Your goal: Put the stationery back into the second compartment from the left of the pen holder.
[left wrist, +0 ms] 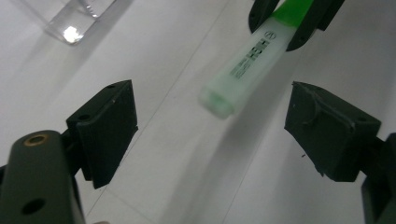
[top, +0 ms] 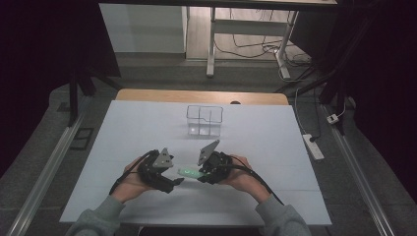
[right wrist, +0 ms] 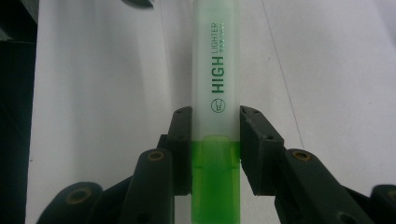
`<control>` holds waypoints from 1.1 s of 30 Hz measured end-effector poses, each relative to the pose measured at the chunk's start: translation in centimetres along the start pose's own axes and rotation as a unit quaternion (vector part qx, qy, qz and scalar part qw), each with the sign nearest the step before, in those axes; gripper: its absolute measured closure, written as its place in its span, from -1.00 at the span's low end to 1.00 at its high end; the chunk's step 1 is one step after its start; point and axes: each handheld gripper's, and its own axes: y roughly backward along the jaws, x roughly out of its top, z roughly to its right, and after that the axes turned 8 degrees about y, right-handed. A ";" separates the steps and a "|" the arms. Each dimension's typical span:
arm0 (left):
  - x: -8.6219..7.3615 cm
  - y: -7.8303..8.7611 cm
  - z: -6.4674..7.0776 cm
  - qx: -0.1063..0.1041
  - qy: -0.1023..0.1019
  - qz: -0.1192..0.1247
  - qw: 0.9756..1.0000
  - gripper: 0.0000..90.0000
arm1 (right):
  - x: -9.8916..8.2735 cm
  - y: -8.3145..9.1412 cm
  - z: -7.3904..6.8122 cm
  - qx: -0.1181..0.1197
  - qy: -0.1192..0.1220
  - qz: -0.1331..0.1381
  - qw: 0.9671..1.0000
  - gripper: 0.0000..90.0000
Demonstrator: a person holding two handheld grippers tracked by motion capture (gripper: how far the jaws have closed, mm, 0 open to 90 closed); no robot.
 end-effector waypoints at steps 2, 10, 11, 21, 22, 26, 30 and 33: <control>0.3 -0.4 0.3 -0.001 -0.013 -0.009 1.000 -0.59 | 0.1 -0.2 -0.1 0.000 0.004 0.001 1.000 0.48; 0.6 -1.6 1.1 -0.008 -0.042 -0.033 0.999 -0.51 | 0.7 -0.6 -0.2 0.010 0.022 -0.006 1.000 0.48; 0.6 -1.7 1.1 -0.011 -0.047 -0.036 0.998 -0.50 | 0.7 -0.6 -0.2 0.008 0.026 -0.007 1.000 0.48; 0.4 -2.7 2.0 -0.017 -0.080 -0.061 0.995 -0.11 | 1.3 -0.8 -0.9 0.020 0.049 -0.017 0.998 0.48; 0.4 -2.7 2.0 -0.017 -0.083 -0.061 0.994 -0.03 | 1.3 -0.8 -0.9 0.019 0.052 -0.016 0.998 0.48; 0.3 -2.7 2.2 -0.021 -0.094 -0.063 0.993 0.17 | 1.3 -0.7 -1.1 0.023 0.053 -0.018 0.998 0.48; 0.2 -2.9 2.6 -0.019 -0.114 -0.071 0.991 0.28 | 1.3 -0.8 -1.2 0.027 0.054 -0.024 0.998 0.46; 0.2 -3.1 2.8 -0.025 -0.122 -0.075 0.989 0.40 | 1.2 -0.5 -1.0 0.020 0.053 -0.013 0.998 0.43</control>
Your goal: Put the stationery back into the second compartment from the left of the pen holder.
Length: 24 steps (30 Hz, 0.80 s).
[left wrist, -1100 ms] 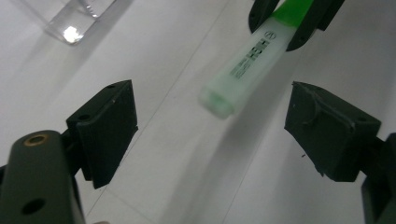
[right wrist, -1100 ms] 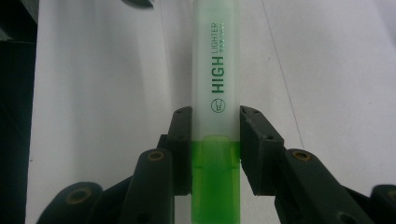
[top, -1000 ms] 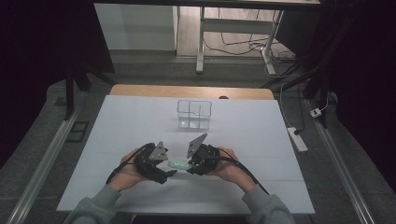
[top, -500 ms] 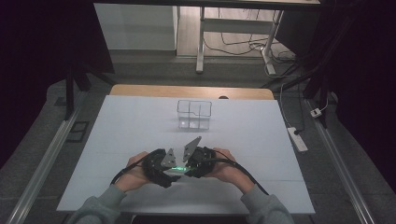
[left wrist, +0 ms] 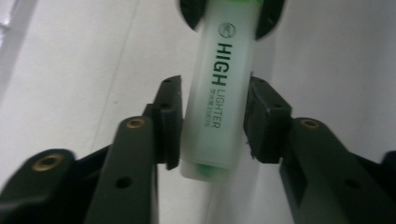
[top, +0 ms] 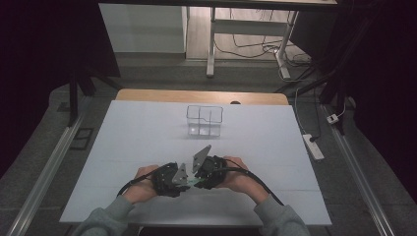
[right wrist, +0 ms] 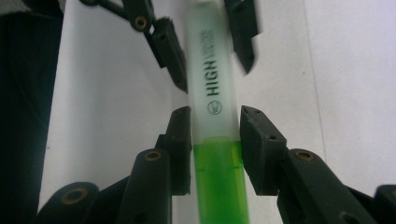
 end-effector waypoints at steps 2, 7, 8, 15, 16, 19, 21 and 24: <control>0.0 0.0 0.0 -0.003 0.000 0.003 1.000 0.44 | -0.2 0.4 0.3 0.005 -0.013 0.017 1.000 0.42; -0.3 0.3 -0.3 0.006 0.018 0.017 1.000 0.45 | -0.4 1.2 0.6 -0.018 -0.042 0.038 0.998 0.24; -0.4 0.3 -0.4 0.009 0.021 0.020 1.000 0.45 | -0.5 1.4 0.7 -0.025 -0.049 0.047 0.997 0.17; -1.2 0.9 -1.5 0.025 0.053 0.041 0.997 0.45 | -1.1 3.2 1.5 -0.079 -0.109 0.102 0.986 -0.03; -1.3 0.9 -1.7 0.027 0.057 0.043 0.997 0.45 | -1.2 3.4 1.5 -0.086 -0.116 0.111 0.983 -0.04; -1.8 1.3 -2.1 0.035 0.077 0.061 0.995 0.44 | -1.6 3.9 1.7 -0.105 -0.126 0.129 0.978 -0.03; -1.9 1.5 -2.3 0.042 0.085 0.067 0.993 0.45 | -1.8 4.2 1.7 -0.117 -0.133 0.138 0.975 -0.03; -2.1 1.7 -2.5 0.049 0.096 0.077 0.991 0.44 | -2.1 4.4 1.9 -0.128 -0.143 0.148 0.970 -0.06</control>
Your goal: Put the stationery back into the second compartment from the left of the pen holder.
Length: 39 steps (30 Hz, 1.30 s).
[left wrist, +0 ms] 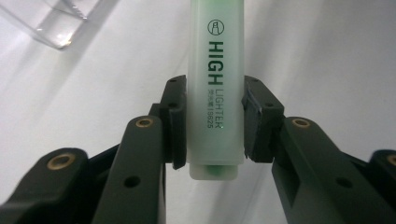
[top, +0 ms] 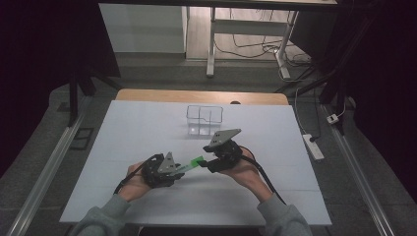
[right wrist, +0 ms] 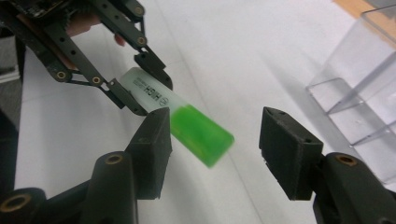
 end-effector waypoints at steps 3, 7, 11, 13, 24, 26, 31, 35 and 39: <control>-0.2 0.3 -0.2 0.010 0.013 0.017 1.000 0.44 | -0.2 0.1 0.2 -0.015 -0.011 0.004 1.000 -0.10; -0.3 0.7 -0.3 0.023 0.023 0.041 0.999 0.44 | -0.4 0.5 0.6 -0.027 -0.027 0.024 0.999 -0.11; -0.4 0.9 -0.5 0.035 0.037 0.058 0.997 0.44 | -0.6 0.5 0.8 -0.028 -0.039 0.032 0.998 -0.15; -0.5 0.9 -0.5 0.035 0.044 0.065 0.996 0.44 | -0.7 0.4 0.8 -0.026 -0.044 0.031 0.998 -0.16; -0.4 0.8 0.2 0.048 0.045 0.092 0.994 0.44 | -0.7 -0.7 0.3 -0.005 -0.063 0.049 0.997 -0.19; -0.3 0.7 0.4 0.047 0.043 0.091 0.994 0.44 | -0.6 -0.8 0.2 0.001 -0.066 0.052 0.996 -0.20; 0.0 0.2 1.0 0.044 0.033 0.090 0.994 0.44 | -0.7 -1.3 0.0 0.003 -0.078 0.051 0.996 -0.19; 0.1 0.0 1.3 0.044 0.030 0.090 0.994 0.44 | -0.8 -1.8 -0.2 0.005 -0.084 0.041 0.996 -0.14; 0.2 -0.4 1.5 0.043 0.034 0.087 0.995 0.44 | -0.7 -2.0 -0.5 0.007 -0.082 0.041 0.996 -0.01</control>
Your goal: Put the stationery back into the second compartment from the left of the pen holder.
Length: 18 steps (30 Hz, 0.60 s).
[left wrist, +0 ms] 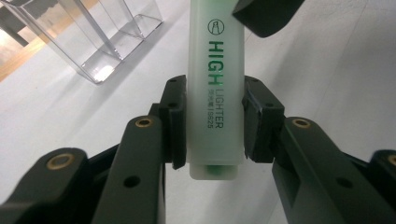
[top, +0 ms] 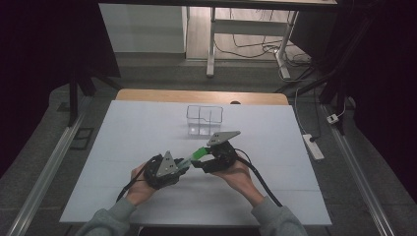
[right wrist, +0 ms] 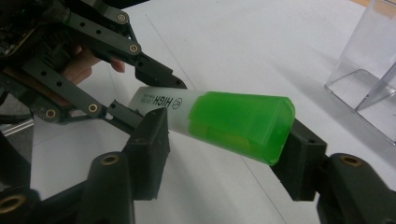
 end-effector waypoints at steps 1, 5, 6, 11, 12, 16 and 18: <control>0.0 -0.2 0.0 -0.001 0.000 -0.004 1.000 0.44 | 0.0 0.1 0.0 0.003 -0.003 0.002 1.000 0.04; -0.1 -0.8 0.3 0.002 -0.006 -0.022 1.000 0.44 | 0.1 0.1 -0.1 0.012 -0.008 0.010 1.000 0.16; 0.0 -0.9 0.3 0.003 -0.006 -0.024 1.000 0.44 | 0.1 0.0 -0.2 0.011 -0.007 0.011 1.000 0.17; 0.0 -1.3 0.5 0.007 -0.004 -0.031 0.999 0.44 | 0.2 0.2 -0.2 0.031 -0.018 0.025 0.999 0.40; 0.0 -1.3 0.5 0.006 -0.004 -0.030 1.000 0.43 | 0.2 0.3 -0.2 0.040 -0.017 0.030 0.999 0.47; 0.0 -1.3 0.5 0.006 -0.002 -0.028 1.000 0.42 | 0.5 0.5 -0.5 0.044 -0.010 0.038 0.998 0.57; -0.1 -1.3 0.3 0.004 0.002 -0.029 1.000 0.40 | 0.5 0.4 -0.7 0.042 -0.003 0.038 0.998 0.59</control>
